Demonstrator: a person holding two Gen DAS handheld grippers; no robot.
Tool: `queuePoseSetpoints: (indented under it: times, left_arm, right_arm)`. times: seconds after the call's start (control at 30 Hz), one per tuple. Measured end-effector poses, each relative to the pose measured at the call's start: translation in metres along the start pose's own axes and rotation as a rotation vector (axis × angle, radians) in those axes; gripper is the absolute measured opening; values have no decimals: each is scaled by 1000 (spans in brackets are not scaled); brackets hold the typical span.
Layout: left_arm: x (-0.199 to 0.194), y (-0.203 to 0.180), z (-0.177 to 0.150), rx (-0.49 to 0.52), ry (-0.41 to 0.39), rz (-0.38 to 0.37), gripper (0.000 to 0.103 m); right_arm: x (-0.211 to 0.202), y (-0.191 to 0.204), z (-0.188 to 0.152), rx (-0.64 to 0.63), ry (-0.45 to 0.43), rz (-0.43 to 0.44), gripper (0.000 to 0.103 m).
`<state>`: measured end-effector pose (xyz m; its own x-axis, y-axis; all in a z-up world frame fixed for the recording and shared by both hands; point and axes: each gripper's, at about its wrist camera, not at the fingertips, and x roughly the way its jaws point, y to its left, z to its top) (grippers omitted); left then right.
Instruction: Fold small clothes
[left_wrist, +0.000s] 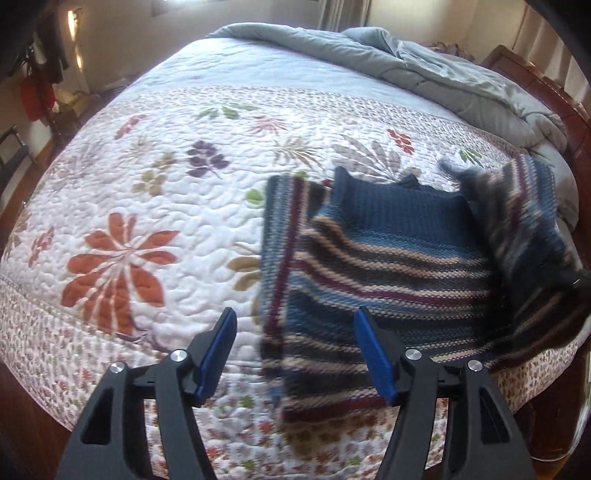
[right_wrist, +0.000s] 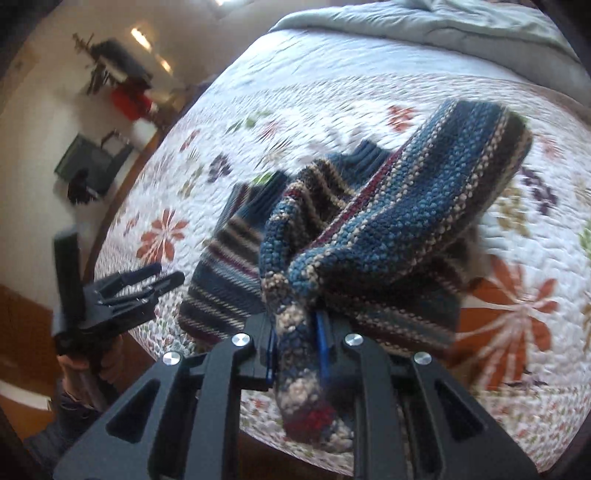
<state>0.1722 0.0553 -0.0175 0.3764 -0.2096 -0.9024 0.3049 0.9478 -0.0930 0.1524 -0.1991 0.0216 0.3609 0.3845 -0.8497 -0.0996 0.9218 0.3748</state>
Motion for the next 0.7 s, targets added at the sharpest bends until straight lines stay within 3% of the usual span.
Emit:
queuePoseSetpoints:
  times: [0.3,0.37,0.4,0.43,0.53,0.7]
  left_arm:
    - [-2,29,-7,-56,18,-17,67]
    - [-1,31,-7,-66,21,-21,67]
    - [0,31,-7,-70,23,-21,67]
    - [0,31,-7,-71,23,-20,67]
    - [2,26,-6,-63,30,-24,67]
    - [2,8,2,-30,25,-43,67]
  right_arm:
    - [82,44,-23,-116,120,-82,17]
    - [91,48,-31,-152,142,-105,19]
    - [94,49,-34,-169,150,-112,25]
    - [97,50,-37,-175,157,-102,34]
    - [93,49,-40,-149,159,-15,46]
    - [58,43,-44,-112,111,143,46]
